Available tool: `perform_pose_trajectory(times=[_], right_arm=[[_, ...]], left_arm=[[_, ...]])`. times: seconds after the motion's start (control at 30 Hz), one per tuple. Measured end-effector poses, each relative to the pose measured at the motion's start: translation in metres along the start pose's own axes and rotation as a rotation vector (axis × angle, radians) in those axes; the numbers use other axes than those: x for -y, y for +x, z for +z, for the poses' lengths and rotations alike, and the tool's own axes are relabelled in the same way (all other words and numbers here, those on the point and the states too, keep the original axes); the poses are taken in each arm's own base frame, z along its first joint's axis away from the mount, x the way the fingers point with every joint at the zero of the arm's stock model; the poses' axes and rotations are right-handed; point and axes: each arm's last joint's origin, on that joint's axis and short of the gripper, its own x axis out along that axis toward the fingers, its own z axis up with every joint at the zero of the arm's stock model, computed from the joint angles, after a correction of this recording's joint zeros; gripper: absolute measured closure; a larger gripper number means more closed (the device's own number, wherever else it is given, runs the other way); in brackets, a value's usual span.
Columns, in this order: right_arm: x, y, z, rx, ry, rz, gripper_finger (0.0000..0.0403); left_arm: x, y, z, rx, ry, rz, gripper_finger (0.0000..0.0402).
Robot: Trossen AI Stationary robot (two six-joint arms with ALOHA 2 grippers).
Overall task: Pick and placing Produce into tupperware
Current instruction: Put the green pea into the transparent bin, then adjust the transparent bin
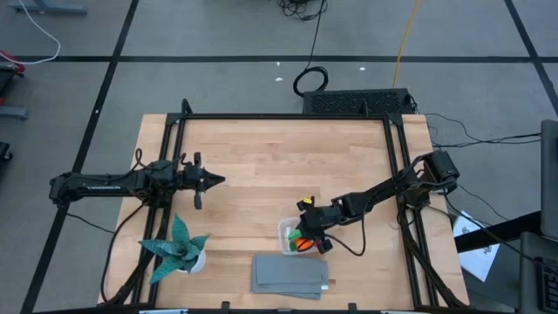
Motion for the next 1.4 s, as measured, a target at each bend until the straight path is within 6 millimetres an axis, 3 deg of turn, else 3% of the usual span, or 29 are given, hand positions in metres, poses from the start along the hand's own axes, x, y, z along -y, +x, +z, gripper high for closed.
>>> perform_pose_trajectory(times=[0.9,1.23,1.4], right_arm=[[0.003,-0.002,0.003,0.024,0.052,-0.007,0.022],[0.008,-0.04,0.021,0.117,0.036,-0.087,0.0226],[0.015,-0.063,0.028,0.177,0.044,-0.11,0.0286]], left_arm=[[0.0,0.0,-0.001,-0.007,-0.005,-0.001,0.0378],[0.0,0.0,-0.001,-0.011,-0.006,-0.001,0.0378],[0.0,0.0,-0.001,-0.008,0.005,-0.001,0.0378]])
